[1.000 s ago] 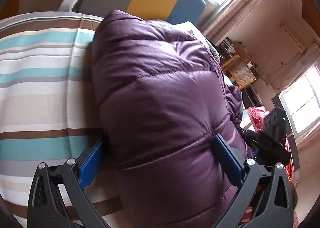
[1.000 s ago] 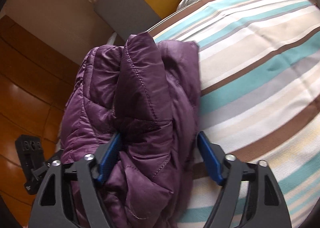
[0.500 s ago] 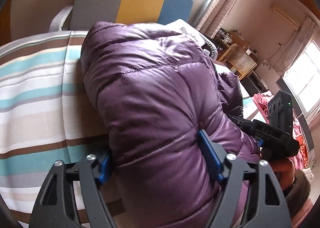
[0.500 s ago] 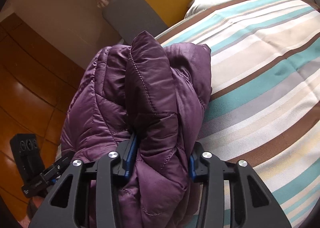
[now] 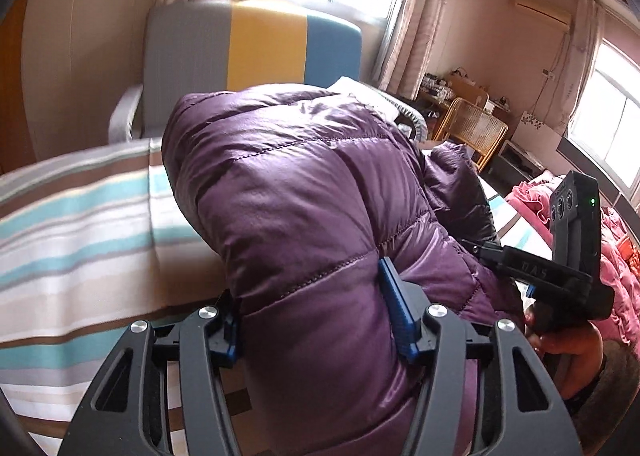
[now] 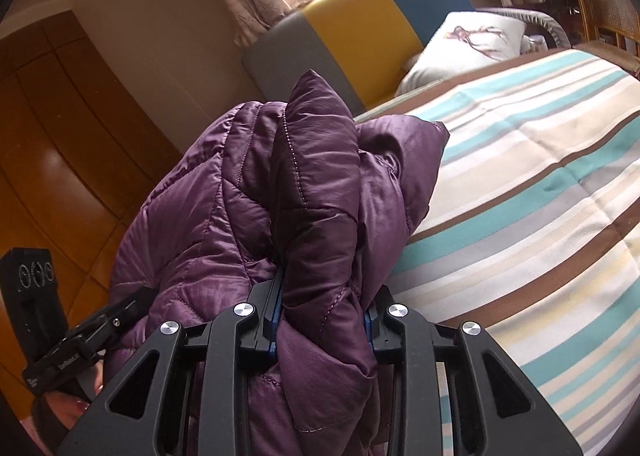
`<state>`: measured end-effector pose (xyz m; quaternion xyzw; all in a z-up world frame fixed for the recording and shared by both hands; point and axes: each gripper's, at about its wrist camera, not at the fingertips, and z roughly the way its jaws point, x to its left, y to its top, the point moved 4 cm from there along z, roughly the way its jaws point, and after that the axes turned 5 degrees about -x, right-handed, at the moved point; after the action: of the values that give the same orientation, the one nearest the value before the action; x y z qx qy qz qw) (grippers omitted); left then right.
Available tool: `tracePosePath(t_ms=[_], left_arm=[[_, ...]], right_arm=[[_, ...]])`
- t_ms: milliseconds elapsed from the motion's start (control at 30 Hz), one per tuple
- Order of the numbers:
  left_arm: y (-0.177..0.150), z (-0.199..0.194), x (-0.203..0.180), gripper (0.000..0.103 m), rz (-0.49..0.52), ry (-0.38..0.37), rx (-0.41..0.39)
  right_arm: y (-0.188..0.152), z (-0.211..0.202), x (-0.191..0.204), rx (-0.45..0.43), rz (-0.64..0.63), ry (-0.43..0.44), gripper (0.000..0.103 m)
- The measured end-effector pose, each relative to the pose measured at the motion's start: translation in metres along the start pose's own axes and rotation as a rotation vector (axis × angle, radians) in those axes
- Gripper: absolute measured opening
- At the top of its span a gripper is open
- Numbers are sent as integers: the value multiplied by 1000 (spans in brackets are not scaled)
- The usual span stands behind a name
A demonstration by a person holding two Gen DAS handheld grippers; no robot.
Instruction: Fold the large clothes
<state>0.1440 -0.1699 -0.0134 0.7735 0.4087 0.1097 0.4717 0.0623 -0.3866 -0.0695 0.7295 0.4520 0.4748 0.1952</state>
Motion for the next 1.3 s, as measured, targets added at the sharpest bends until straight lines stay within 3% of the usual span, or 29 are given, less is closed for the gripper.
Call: tracePosePath(t_ms=[333, 767, 1067, 1300], left_arm=[[15, -73, 19, 56, 10, 42, -126], [25, -149, 102, 56, -42, 202, -201], [17, -154, 167, 56, -115, 298, -188], [14, -117, 206, 56, -143, 329, -151]], right_arm=[[6, -20, 64, -93, -62, 79, 29], [9, 30, 151, -62, -126, 205, 29], [4, 97, 181, 16, -145, 232, 29], [-2, 138, 186, 65, -138, 197, 29]])
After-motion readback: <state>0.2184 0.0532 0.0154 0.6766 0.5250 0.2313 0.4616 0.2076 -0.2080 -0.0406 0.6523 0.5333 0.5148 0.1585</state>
